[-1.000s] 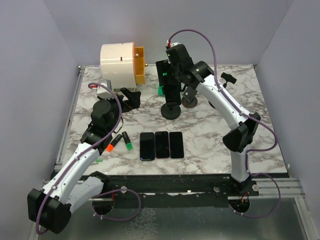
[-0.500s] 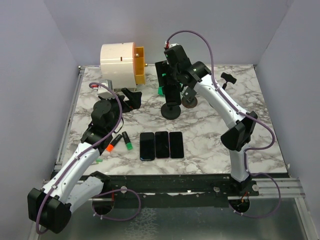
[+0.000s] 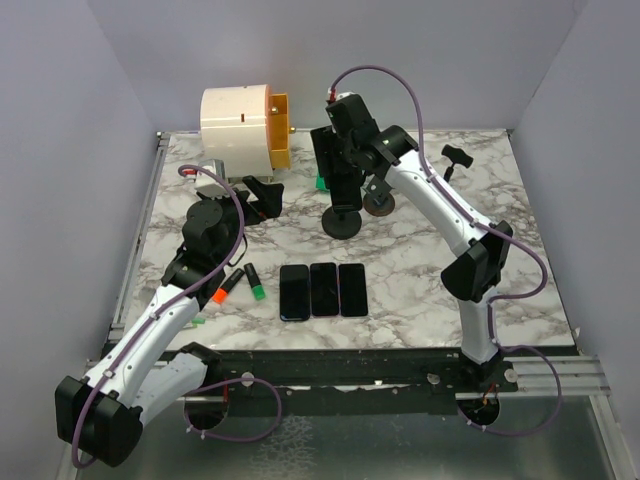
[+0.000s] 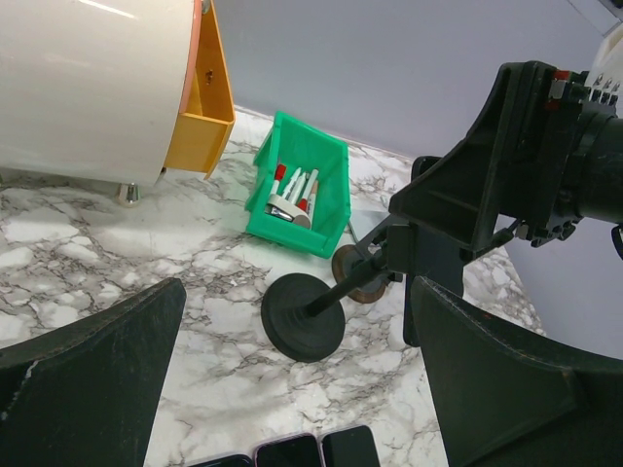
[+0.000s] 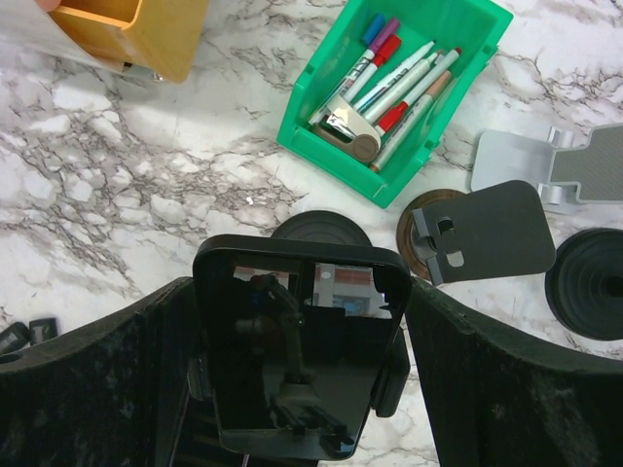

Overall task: Remove the phone from the phone stand
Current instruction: Pick up the phone stand with the phone at the center of the board.

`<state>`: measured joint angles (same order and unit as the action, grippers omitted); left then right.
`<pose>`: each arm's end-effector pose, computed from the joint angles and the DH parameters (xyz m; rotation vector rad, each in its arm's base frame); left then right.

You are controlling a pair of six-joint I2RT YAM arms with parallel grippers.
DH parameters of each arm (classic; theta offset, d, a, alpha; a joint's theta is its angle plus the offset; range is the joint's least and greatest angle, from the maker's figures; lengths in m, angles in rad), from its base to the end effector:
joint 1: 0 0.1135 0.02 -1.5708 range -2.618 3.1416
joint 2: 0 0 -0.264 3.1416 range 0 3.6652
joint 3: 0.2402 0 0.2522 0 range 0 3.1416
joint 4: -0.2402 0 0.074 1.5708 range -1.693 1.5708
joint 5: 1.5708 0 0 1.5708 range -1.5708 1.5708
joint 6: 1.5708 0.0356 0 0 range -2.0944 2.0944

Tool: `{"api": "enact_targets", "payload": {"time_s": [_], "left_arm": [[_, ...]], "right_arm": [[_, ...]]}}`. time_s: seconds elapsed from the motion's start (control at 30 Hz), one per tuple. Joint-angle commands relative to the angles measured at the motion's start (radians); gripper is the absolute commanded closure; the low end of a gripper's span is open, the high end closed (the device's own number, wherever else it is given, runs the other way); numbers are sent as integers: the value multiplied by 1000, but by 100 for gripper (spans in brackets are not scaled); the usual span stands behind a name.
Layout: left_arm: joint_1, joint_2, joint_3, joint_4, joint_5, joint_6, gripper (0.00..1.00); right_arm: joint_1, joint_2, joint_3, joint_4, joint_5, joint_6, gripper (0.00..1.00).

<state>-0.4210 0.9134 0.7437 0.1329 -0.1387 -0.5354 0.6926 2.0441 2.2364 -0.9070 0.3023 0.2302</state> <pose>0.2023 -0.0852 0.3362 -0.2033 1.6309 -0.6262 0.3538 0.2797 0.3834 -0.3627 2.2217 0.1499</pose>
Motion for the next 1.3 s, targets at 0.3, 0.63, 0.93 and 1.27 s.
{"api": "enact_targets", "payload": {"time_s": [0.3,0.63,0.93,1.27], "left_arm": [[-2,1,-14,21,25,-6,2],[-3,3,-15,21,25,-6,1],[-4,17,-15,23,36,-12,2],[-4,33,-17,23,40,-15,2]], "right_arm": [[-1,22,-8,20,32,-12,16],[-1,-41,-55,69,41,-9,41],[-1,-185,-144,95,53,-21,52],[-1,-397,-323,128,114,-42,53]]}}
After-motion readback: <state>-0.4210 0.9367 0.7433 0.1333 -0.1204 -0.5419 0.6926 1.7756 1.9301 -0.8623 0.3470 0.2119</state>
